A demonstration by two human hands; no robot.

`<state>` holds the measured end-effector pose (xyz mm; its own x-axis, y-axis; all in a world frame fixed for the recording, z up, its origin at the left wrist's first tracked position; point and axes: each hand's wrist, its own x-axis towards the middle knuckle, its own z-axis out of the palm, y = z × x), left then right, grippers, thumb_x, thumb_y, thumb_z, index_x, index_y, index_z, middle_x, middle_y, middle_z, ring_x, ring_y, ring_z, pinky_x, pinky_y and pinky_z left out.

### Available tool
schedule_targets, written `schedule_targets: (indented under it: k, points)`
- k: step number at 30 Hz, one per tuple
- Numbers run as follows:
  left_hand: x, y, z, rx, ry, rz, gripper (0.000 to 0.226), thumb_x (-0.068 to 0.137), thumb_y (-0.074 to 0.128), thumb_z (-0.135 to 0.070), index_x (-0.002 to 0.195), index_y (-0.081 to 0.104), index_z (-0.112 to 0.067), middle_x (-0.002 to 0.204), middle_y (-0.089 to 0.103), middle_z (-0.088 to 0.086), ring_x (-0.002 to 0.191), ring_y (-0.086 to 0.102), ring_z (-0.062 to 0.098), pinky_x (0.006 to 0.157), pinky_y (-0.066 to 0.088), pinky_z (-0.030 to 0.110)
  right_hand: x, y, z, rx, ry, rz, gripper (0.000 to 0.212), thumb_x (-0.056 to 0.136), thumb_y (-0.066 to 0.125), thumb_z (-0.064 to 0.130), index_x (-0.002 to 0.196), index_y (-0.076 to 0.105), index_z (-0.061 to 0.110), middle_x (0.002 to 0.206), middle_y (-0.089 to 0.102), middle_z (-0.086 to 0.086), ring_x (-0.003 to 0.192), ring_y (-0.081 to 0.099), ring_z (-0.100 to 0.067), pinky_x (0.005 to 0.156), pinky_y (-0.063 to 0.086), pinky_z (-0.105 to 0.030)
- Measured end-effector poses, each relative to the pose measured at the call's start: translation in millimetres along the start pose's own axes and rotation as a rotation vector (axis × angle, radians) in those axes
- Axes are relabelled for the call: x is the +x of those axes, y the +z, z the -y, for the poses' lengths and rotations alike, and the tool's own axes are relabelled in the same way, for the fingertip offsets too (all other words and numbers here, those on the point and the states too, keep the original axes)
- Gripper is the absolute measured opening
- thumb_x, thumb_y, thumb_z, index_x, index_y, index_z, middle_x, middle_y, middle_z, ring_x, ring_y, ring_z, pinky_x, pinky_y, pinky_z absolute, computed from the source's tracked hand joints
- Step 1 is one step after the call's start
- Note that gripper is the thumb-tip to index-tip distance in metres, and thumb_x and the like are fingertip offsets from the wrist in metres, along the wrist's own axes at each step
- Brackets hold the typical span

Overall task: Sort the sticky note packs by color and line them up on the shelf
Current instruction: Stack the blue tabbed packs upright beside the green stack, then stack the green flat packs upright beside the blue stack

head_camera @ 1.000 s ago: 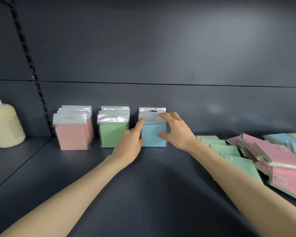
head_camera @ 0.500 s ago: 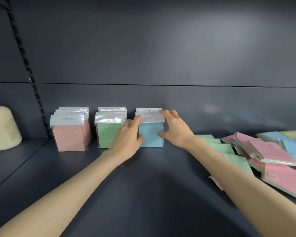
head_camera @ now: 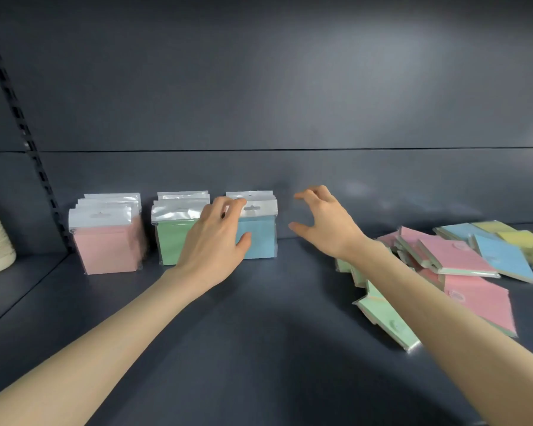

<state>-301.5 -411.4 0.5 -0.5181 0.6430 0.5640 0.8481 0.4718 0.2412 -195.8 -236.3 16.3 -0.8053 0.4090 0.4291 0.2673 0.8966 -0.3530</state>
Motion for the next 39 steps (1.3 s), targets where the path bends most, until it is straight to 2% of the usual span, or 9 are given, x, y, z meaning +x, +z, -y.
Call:
schedule_targets:
  k: [11,17,19,21,24,28,34,37,39]
  points:
    - [-29,13,-95,-0.151,0.091,0.168,0.046,0.093,0.052,-0.040,0.134,0.040,-0.024,0.134,0.042,-0.011,0.122,0.038,0.010,0.093,0.037,0.025,-78,-62,-75,-0.034,0.039,0.078,0.049,0.088,0.062,0.031,0.132,0.047,0.017,0.134,0.043,-0.001,0.119,0.046,-0.023,0.099,0.040,-0.032]
    - [-50,38,-157,-0.216,-0.079,0.347,0.052,0.088,0.053,-0.053,0.128,0.049,-0.021,0.126,0.050,-0.008,0.120,0.044,0.012,0.097,0.038,0.029,-110,-78,-116,-0.008,-0.019,0.208,0.046,0.086,0.064,0.033,0.128,0.052,0.016,0.112,0.050,0.005,0.105,0.043,-0.012,0.081,0.029,-0.016]
    - [-50,48,-174,-0.238,-0.183,0.384,0.048,0.087,0.052,-0.055,0.119,0.054,-0.019,0.114,0.053,-0.007,0.111,0.048,0.014,0.089,0.039,0.028,-118,-80,-127,0.033,-0.030,0.279,0.048,0.087,0.064,0.034,0.129,0.051,0.015,0.124,0.051,0.001,0.116,0.042,-0.015,0.087,0.030,-0.017]
    - [-47,60,-186,-0.233,-0.283,0.381,0.043,0.087,0.050,-0.057,0.092,0.057,-0.015,0.087,0.053,-0.007,0.091,0.050,0.017,0.072,0.038,0.028,-121,-81,-134,0.045,-0.035,0.315,0.049,0.087,0.063,0.036,0.130,0.051,0.016,0.129,0.052,-0.001,0.126,0.040,-0.019,0.100,0.032,-0.026]
    - [-41,73,-198,-0.278,-0.402,0.336,0.051,0.085,0.057,-0.053,0.068,0.048,-0.006,0.064,0.043,0.000,0.065,0.043,0.019,0.056,0.029,0.030,-122,-79,-141,0.059,-0.046,0.315,0.052,0.086,0.063,0.039,0.132,0.049,0.017,0.123,0.057,-0.001,0.120,0.045,-0.022,0.106,0.030,-0.033]
    - [-39,78,-203,-0.390,-0.493,0.216,0.033,0.078,0.072,-0.035,0.085,0.066,-0.004,0.082,0.066,0.008,0.077,0.058,0.020,0.066,0.041,0.030,-122,-71,-153,0.153,-0.011,0.320,0.066,0.080,0.065,0.047,0.137,0.041,0.025,0.131,0.051,-0.002,0.126,0.038,-0.026,0.107,0.031,-0.037]
    - [-42,58,-211,-0.929,-0.609,0.048,0.018,0.083,0.068,-0.008,0.096,0.060,-0.017,0.091,0.070,0.001,0.078,0.063,0.011,0.067,0.047,0.022,-121,-69,-152,0.341,-0.025,0.162,0.064,0.077,0.072,0.039,0.132,0.043,0.026,0.123,0.057,0.004,0.121,0.044,-0.020,0.104,0.036,-0.036]
    - [-48,53,-215,-1.179,-0.635,0.016,0.018,0.085,0.064,0.000,0.101,0.057,-0.005,0.096,0.069,0.012,0.083,0.067,0.019,0.074,0.056,0.027,-124,-76,-144,0.666,0.023,0.149,0.071,0.077,0.076,0.027,0.135,0.036,0.024,0.114,0.055,0.018,0.110,0.052,-0.011,0.092,0.045,-0.024]
    - [-53,54,-219,-1.305,-0.641,0.019,0.020,0.086,0.062,0.002,0.103,0.053,-0.002,0.103,0.069,0.016,0.090,0.069,0.024,0.080,0.058,0.030,-125,-80,-140,0.881,0.070,0.169,0.075,0.077,0.076,0.013,0.137,0.031,0.021,0.114,0.055,0.012,0.103,0.059,-0.015,0.086,0.052,-0.027]
